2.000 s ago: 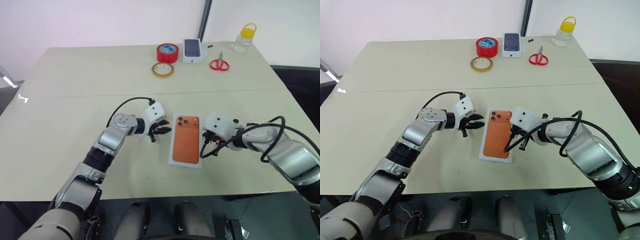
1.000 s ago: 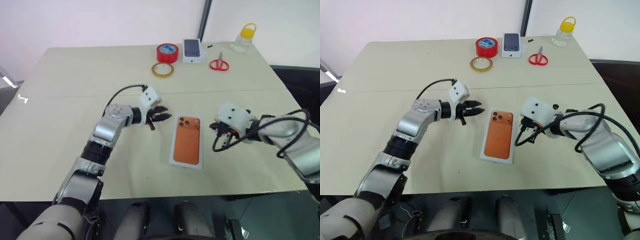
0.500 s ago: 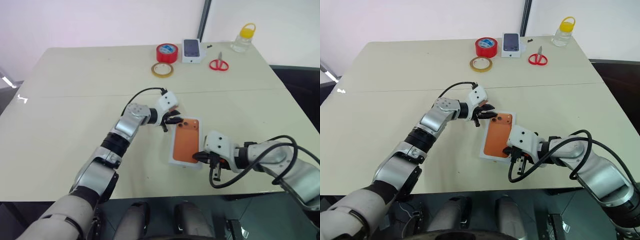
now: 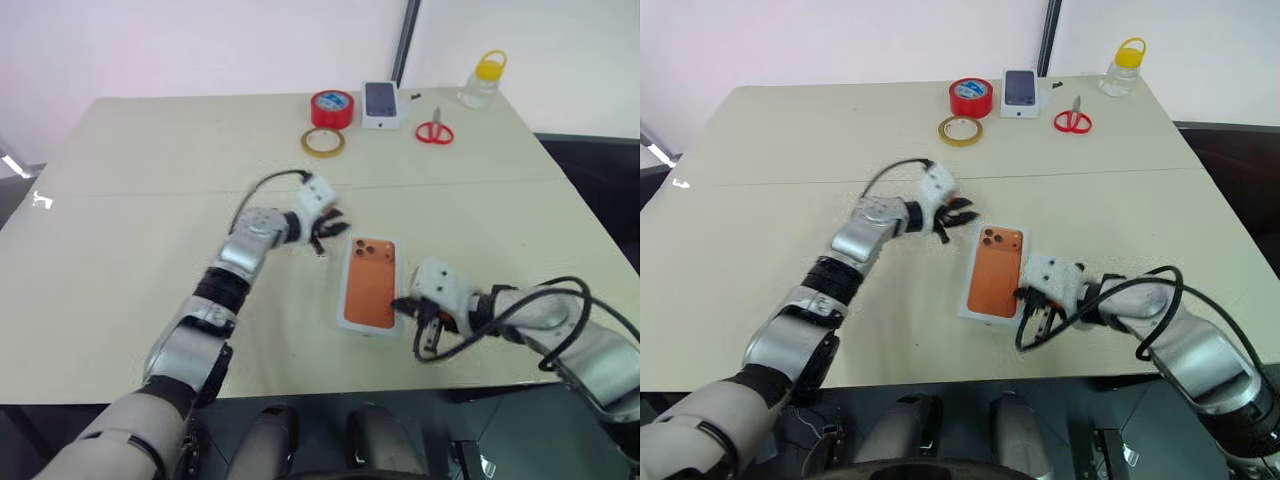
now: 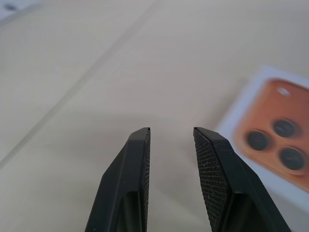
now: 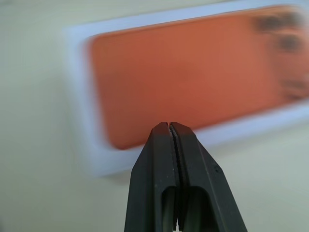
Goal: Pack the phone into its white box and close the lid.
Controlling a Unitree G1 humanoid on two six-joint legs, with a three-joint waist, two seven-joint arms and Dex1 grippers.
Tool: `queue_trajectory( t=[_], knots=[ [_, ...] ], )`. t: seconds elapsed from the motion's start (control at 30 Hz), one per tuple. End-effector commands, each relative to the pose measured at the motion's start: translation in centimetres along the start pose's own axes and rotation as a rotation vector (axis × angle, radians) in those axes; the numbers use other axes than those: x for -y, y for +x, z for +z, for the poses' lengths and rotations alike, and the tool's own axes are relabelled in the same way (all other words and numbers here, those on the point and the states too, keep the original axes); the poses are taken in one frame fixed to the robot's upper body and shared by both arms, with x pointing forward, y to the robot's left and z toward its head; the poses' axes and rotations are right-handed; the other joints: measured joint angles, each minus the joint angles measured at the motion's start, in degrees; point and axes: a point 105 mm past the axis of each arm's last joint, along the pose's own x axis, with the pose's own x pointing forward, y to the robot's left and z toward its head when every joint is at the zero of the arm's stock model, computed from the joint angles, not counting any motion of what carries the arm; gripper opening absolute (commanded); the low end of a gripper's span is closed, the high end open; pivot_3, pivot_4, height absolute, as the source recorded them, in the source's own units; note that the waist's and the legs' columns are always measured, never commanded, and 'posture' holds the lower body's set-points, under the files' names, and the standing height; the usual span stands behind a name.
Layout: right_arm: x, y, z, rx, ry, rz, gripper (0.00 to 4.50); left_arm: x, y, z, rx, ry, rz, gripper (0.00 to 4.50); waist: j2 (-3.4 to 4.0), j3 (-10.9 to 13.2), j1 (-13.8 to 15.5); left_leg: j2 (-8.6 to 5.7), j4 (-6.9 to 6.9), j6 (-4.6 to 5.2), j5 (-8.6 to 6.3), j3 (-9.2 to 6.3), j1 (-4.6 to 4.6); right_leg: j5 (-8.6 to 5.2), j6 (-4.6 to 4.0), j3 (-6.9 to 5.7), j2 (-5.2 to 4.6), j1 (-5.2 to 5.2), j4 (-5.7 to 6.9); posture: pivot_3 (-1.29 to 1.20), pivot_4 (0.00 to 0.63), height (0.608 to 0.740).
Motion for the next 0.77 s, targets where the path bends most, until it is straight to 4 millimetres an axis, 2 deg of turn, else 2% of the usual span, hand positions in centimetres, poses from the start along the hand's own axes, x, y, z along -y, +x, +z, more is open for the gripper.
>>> queue_trajectory(
  t=[0.03, 0.1, 0.13, 0.23, 0.3, 0.37, 0.53, 0.77],
  knots=[
    [5.3, -2.8, 2.2, 0.149, 0.016, -0.236, 0.04, -3.9, -5.1, 2.5, 0.117, -0.004, 0.157, 1.49, 0.01, -0.01, -0.03, 0.00, -0.02, -0.12, 0.07, 0.00, 0.00, 0.00, 0.00, 0.01, 0.00, -0.01, 0.01, 0.00, 0.150, 0.740],
    [6.9, -3.7, 2.0, 0.180, 0.060, -0.278, 0.04, -4.8, -8.0, 1.7, 0.099, -0.013, 0.218, 1.49, 0.04, -0.03, 0.22, 0.00, -0.12, -0.14, 0.08, 0.00, 0.02, 0.00, 0.00, 0.06, 0.00, -0.03, -0.02, 0.00, 0.150, 0.740],
    [7.6, -4.1, 1.8, 0.204, 0.109, -0.283, 0.04, -5.1, -10.0, 0.7, 0.073, -0.016, 0.249, 1.49, 0.05, -0.03, 0.19, 0.00, -0.14, -0.14, 0.08, -0.01, 0.02, 0.00, 0.00, 0.06, 0.00, -0.02, -0.05, 0.00, 0.150, 0.740],
    [9.3, -4.6, 0.8, 0.260, 0.217, -0.289, 0.04, -5.0, -14.2, -1.7, -0.004, -0.018, 0.310, 1.49, 0.06, -0.03, 0.49, -0.01, -0.14, -0.13, 0.08, -0.01, 0.03, 0.00, -0.01, 0.08, -0.01, 0.02, -0.11, 0.00, 0.150, 0.740],
    [10.1, -4.7, -0.1, 0.257, 0.243, -0.294, 0.04, -4.6, -15.8, -2.7, -0.040, -0.023, 0.338, 1.49, 0.07, -0.03, 0.62, -0.01, -0.11, -0.12, 0.07, -0.01, 0.03, 0.01, -0.02, 0.09, -0.03, 0.05, -0.11, 0.00, 0.150, 0.740],
    [10.0, -4.2, -0.8, 0.248, 0.256, -0.250, 0.04, -4.4, -17.5, -3.8, -0.061, -0.054, 0.378, 1.49, 0.07, -0.02, 0.85, -0.02, -0.12, -0.11, 0.06, -0.01, 0.02, 0.01, -0.02, 0.07, -0.04, 0.06, -0.13, 0.00, 0.150, 0.740],
    [9.6, -3.5, -1.5, 0.247, 0.282, -0.177, 0.04, -3.9, -20.1, -6.1, -0.109, -0.111, 0.455, 1.49, 0.09, -0.03, 0.41, -0.01, -0.14, 0.17, -0.10, 0.00, 0.03, 0.01, -0.02, 0.07, -0.05, 0.06, -0.16, 0.00, 0.150, 0.740],
    [9.0, -2.8, -1.0, 0.258, 0.274, -0.099, 0.04, -2.8, -19.8, -6.8, -0.120, -0.124, 0.465, 1.49, 0.11, -0.03, 0.47, 0.00, -0.16, 0.21, -0.12, 0.01, 0.06, 0.01, -0.02, 0.08, -0.04, 0.07, -0.13, 0.00, 0.150, 0.740]
  ],
)
